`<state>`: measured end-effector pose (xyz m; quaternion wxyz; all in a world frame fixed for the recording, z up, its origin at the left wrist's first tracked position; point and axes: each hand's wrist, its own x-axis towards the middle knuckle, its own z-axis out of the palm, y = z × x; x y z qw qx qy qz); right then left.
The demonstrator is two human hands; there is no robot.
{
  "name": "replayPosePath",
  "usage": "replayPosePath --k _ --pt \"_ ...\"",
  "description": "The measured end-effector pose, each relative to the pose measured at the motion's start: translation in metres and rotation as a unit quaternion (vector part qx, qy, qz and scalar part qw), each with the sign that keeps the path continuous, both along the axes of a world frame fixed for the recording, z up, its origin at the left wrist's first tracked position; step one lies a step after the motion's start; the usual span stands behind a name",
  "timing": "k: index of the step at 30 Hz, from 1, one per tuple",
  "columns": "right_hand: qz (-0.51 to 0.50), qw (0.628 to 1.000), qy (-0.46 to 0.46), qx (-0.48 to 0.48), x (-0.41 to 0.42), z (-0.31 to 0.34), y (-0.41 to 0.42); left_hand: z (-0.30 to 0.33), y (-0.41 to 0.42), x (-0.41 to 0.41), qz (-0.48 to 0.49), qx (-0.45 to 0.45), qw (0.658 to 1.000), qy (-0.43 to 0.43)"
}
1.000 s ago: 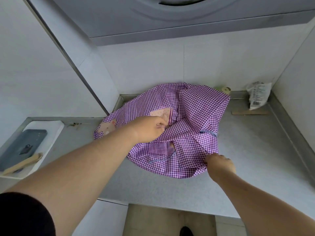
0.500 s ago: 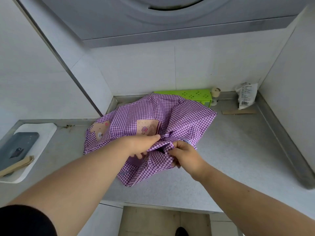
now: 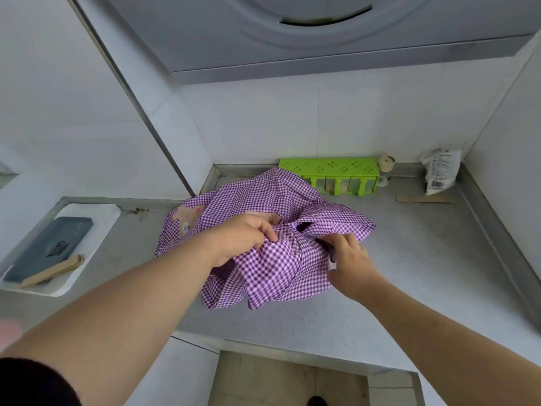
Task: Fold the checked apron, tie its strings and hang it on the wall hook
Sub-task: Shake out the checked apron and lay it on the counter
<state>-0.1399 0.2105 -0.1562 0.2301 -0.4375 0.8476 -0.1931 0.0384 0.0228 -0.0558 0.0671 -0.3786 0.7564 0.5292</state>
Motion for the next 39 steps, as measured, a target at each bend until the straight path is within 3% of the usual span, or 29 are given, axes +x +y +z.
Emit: replayPosePath --k 4,10,12,15,17,19,23,27,32,39 --pt "0.021 0.991 0.104 0.084 -0.014 -0.029 0.004 0.028 0.014 0.007 -0.012 -0.004 0.999 -0.03" --pt "0.012 0.991 0.13 0.008 -0.015 -0.029 -0.012 0.049 0.017 0.024 -0.044 0.001 0.995 -0.091" --pt "-0.022 0.995 0.087 -0.039 -0.015 -0.022 -0.021 0.053 0.014 0.03 -0.074 -0.024 0.987 -0.138" --pt "-0.088 0.99 -0.032 -0.101 -0.019 0.007 -0.036 0.047 0.004 0.044 -0.172 -0.03 0.949 -0.261" --pt "-0.087 0.984 -0.06 -0.145 -0.022 0.031 -0.046 0.039 -0.001 0.05 -0.223 -0.014 0.906 -0.358" --pt "-0.066 0.981 -0.057 -0.174 -0.023 0.056 -0.055 0.035 -0.001 0.054 -0.239 -0.023 0.883 -0.403" --pt "0.009 0.981 0.015 -0.193 -0.013 0.099 -0.066 0.029 0.0 0.054 -0.22 -0.083 0.908 -0.347" --pt "0.081 0.971 0.112 -0.195 0.008 0.135 -0.067 0.027 0.008 0.05 -0.275 -0.18 0.894 -0.305" --pt "0.137 0.946 0.191 -0.221 0.031 0.169 -0.062 0.002 0.017 0.061 -0.219 -0.149 0.898 -0.352" --pt "0.213 0.924 0.207 -0.241 0.058 0.214 -0.044 -0.024 0.023 0.085 -0.206 -0.12 0.947 -0.214"
